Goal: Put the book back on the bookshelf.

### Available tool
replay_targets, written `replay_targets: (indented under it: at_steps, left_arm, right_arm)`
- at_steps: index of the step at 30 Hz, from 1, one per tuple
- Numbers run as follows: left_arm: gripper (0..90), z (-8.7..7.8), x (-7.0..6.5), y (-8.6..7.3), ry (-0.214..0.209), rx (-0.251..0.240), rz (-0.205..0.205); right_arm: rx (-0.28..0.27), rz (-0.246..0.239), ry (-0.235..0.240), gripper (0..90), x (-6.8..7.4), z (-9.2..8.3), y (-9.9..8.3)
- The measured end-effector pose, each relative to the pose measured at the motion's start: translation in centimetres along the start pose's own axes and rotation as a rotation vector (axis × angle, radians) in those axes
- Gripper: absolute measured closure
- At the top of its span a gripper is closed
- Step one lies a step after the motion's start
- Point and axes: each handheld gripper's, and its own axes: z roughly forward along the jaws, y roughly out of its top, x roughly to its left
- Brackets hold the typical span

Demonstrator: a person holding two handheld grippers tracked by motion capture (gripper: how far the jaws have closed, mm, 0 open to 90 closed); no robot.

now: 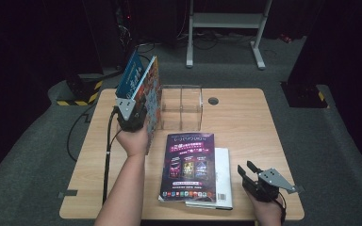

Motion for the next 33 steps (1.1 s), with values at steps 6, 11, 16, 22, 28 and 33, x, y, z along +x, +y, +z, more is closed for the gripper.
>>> replay_targets:
  at_steps: [6, 11, 16, 22, 28, 33]
  left_arm:
    - [80.3, -1.0, -0.3, -0.9, -0.016, 0.005, 0.013]
    - [79.7, -1.9, 0.0, -1.7, -0.024, 0.041, 0.011]
    - [79.1, -2.4, 0.6, -1.6, -0.034, 0.070, -0.005]
    - [78.0, -2.5, 1.2, -1.4, -0.053, 0.103, -0.009]
    - [76.1, -2.2, 1.4, -1.3, -0.052, 0.129, -0.004]
    - [75.4, -2.1, 1.3, -1.2, -0.057, 0.147, 0.002]
  right_arm:
    - [0.004, -0.008, 0.005, 56.1, 0.1, 0.2, 0.0]
    - [0.008, -0.010, 0.005, 56.1, 0.2, 0.2, -0.1]
    - [0.009, -0.013, 0.000, 56.1, 0.2, 0.1, 0.0]
    - [0.005, -0.014, 0.002, 56.1, 0.3, 0.1, 0.0]
    - [0.009, -0.017, 0.001, 56.1, 0.4, 0.1, 0.0]
    - [0.007, -0.014, 0.001, 56.0, 0.3, 0.1, 0.0]
